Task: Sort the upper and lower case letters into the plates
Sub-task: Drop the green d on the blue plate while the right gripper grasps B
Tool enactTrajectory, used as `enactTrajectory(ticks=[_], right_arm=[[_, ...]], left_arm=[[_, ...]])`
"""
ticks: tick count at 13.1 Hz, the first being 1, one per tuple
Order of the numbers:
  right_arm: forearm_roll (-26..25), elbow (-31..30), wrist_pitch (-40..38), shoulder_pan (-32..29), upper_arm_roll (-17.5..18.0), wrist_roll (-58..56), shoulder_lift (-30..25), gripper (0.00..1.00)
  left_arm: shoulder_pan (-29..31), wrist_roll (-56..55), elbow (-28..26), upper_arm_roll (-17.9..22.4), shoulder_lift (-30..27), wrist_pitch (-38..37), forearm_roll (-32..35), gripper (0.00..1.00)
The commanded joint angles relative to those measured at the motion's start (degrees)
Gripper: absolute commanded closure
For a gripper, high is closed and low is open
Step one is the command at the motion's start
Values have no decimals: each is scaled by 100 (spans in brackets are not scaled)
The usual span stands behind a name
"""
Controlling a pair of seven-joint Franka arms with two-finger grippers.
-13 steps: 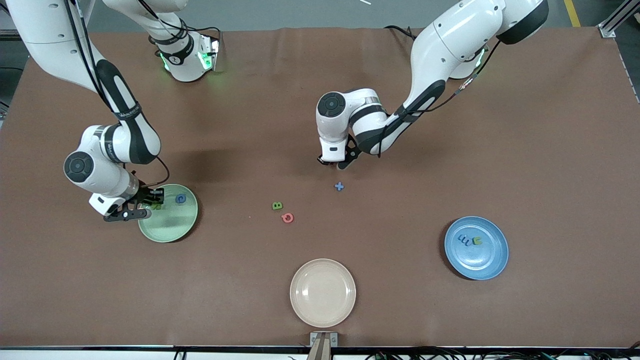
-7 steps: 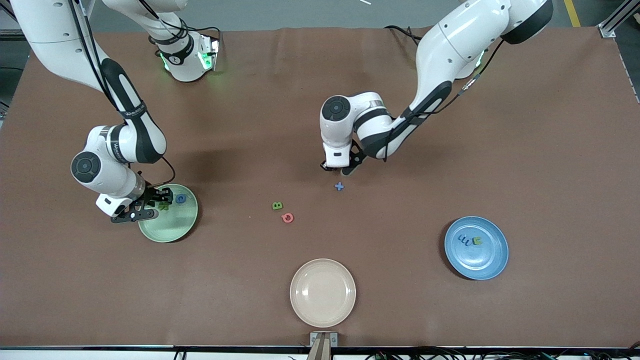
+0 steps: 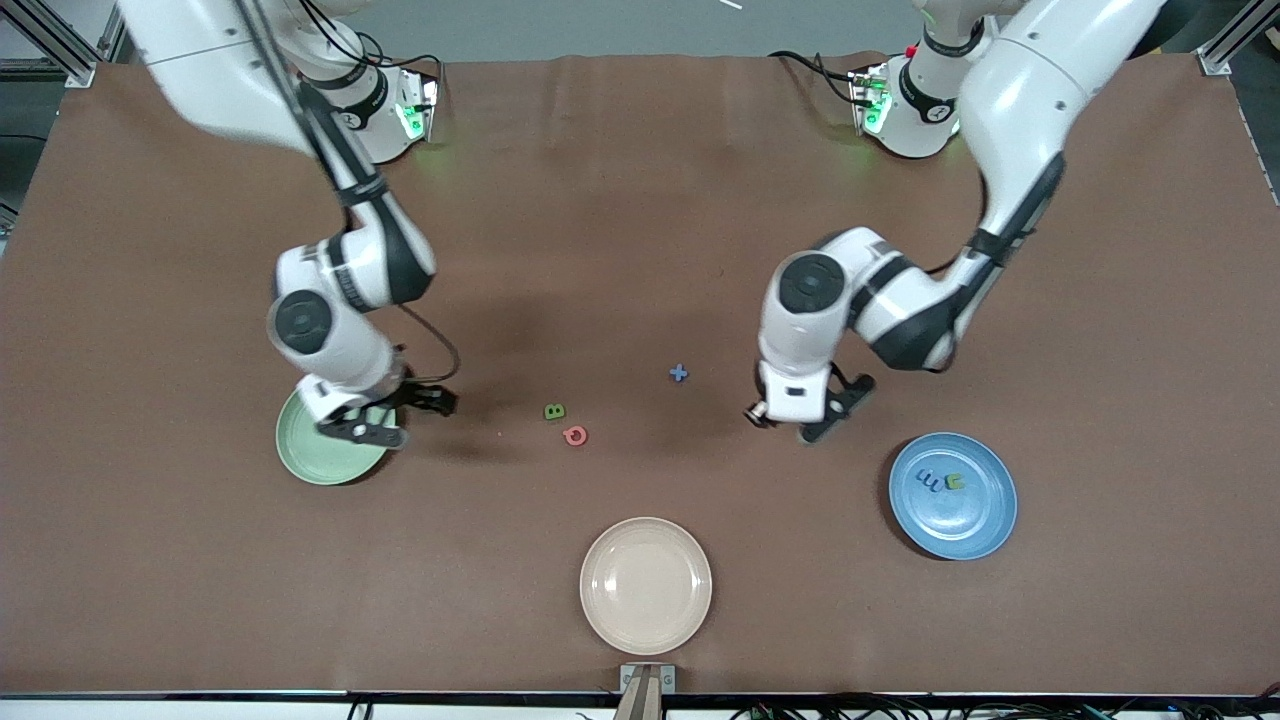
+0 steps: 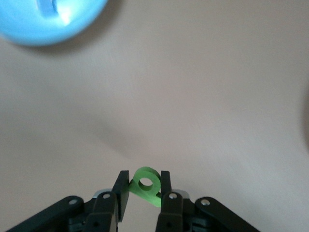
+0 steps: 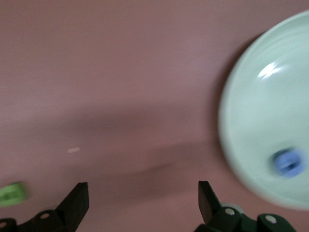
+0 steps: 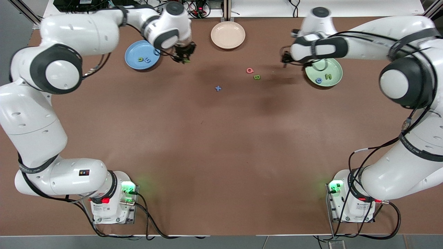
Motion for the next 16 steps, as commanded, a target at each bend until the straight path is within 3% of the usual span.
enactTrajectory(ticks=[1,3,6,8,10,11,12,16], right_arm=[[59,707,-6,553,-65,1069,729,0],[50,1199,-31,845,-74,1747,1135,1],[59,1351,-5,986,-65,1811,1241,8],[-72,1351,21,1126,-74,1707,1303,13],[-275,1360,178,1250,-65,1330,1390,13],[-275,1351,327,1276,-65,1067,1426,13],[-267,1342,511,1294,-65,821,1487,14],[-275,1333,610,1321,-65,-76,1576,30]], left_arm=[[503,990,10,-33,4,-88,80,99],[968,1859,18,-24,39,-88,184,99],[1435,3028,237,-15,258,-79,203,97],[1568,3899,386,116,381,-36,203,89],[1560,4620,493,388,469,-18,194,65],[1560,4719,536,415,487,-9,185,24],[1568,4738,554,415,470,-9,150,1],[1349,4239,554,197,382,-44,-77,0]])
